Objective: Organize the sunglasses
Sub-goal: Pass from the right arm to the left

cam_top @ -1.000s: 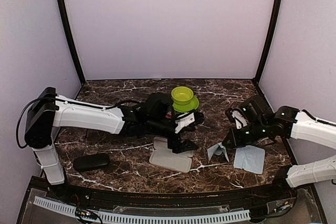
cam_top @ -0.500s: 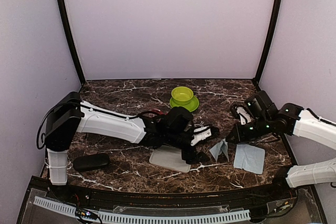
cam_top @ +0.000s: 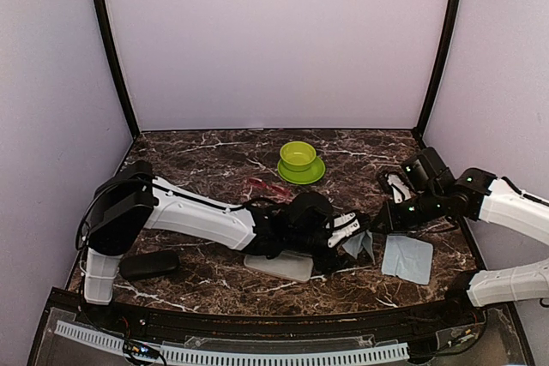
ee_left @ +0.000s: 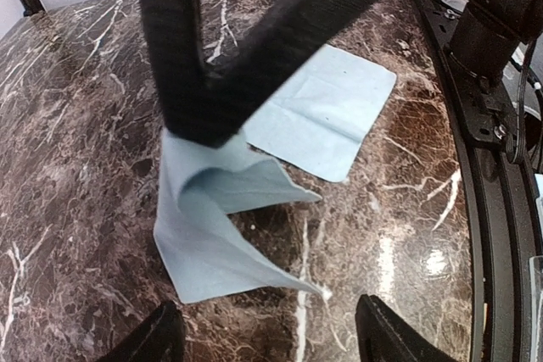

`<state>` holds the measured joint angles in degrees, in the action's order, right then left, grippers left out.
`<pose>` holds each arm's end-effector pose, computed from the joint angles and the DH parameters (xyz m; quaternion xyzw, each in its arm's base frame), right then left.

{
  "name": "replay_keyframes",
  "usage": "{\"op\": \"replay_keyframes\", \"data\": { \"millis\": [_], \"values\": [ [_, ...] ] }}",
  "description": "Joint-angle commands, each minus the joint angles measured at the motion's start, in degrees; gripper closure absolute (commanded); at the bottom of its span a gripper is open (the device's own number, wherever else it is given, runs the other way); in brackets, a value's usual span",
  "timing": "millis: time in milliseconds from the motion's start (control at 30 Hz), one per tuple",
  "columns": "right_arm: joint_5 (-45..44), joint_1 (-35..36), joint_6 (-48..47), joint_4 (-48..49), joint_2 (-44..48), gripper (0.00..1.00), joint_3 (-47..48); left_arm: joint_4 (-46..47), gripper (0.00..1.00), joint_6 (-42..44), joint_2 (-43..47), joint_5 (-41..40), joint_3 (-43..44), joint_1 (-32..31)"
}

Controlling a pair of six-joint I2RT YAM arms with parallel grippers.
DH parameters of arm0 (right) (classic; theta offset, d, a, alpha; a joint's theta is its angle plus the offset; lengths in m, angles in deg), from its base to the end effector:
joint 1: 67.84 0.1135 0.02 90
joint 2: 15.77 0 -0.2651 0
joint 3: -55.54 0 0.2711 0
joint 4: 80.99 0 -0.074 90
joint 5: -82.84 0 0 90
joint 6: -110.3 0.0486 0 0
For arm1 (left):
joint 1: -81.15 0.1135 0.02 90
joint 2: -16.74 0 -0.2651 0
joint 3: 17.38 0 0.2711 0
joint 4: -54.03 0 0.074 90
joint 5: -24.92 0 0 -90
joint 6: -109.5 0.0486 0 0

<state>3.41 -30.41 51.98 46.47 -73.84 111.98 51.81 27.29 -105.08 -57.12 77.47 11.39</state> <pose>0.1709 0.1421 0.2320 -0.0758 0.9449 0.2459 0.2026 0.1694 -0.4790 0.1562 0.5662 0.6488 -0.3112 0.4020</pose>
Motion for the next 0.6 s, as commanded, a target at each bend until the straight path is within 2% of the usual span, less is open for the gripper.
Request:
{"op": "replay_keyframes", "data": {
  "millis": [0,333,567],
  "values": [
    [2.64,-0.36,-0.99,1.67,0.02,1.0,0.57,2.94,0.28,-0.01,0.71,-3.18,1.6,-0.03],
    [11.09,-0.38,-1.79,4.37,-1.63,1.0,-0.54,4.57,0.3,11.01,4.4,-2.53,0.22,-0.03],
    [14.36,-0.4,-2.08,5.19,-2.15,1.0,-1.14,4.14,0.41,12.53,6.94,-2.37,-0.67,-0.12]
  ]
}}
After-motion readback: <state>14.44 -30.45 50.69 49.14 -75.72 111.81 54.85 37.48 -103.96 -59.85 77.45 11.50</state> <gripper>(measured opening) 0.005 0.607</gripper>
